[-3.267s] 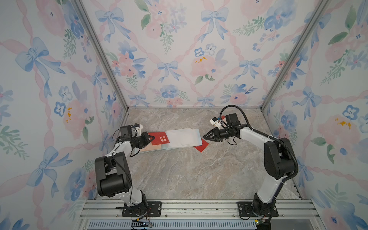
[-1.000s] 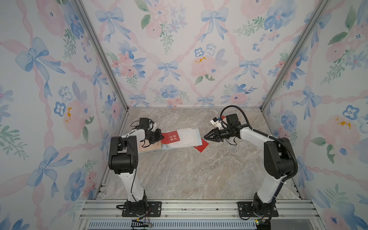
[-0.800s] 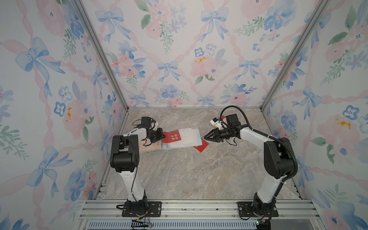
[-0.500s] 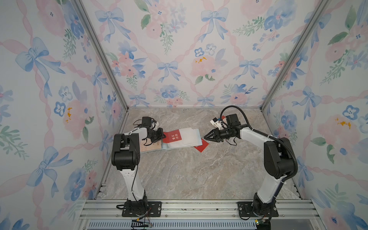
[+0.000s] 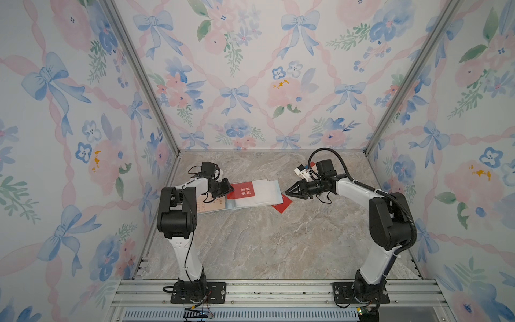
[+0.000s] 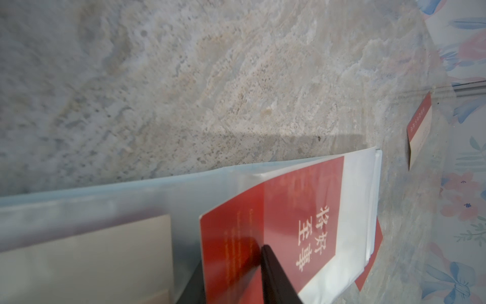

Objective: Place the photos into the photo albums
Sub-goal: Insert the photo into the photo album.

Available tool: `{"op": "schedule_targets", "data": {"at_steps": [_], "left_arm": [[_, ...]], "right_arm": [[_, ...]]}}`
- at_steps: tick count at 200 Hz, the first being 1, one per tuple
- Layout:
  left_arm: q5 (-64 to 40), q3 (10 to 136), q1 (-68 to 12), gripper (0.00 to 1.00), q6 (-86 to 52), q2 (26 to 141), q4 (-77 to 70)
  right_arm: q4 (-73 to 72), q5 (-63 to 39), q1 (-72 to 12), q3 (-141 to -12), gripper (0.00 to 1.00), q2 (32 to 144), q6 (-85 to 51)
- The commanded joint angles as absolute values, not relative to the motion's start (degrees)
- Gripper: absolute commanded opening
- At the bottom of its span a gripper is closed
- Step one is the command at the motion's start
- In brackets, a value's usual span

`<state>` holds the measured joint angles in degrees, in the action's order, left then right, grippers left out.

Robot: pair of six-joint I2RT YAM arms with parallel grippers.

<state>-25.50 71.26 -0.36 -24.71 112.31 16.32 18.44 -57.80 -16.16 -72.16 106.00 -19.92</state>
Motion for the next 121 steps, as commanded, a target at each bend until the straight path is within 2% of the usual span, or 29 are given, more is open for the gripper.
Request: {"op": "schedule_targets", "data": {"at_steps": [1, 67, 121], "left_arm": [[-22.3, 71.6, 0.0, 0.32, -24.7, 110.4, 18.4], [-18.1, 73.7, 1.1, 0.39, -23.9, 108.4, 22.4], [-16.3, 73.6, 1.3, 0.36, -23.8, 106.5, 24.1]], "right_arm": [[19.3, -58.0, -15.9, -72.1, 0.33, 105.6, -19.2], [19.2, -58.1, -15.8, -72.1, 0.33, 105.8, -19.2], [19.1, -58.1, -15.8, -72.2, 0.33, 106.2, -19.2]]}}
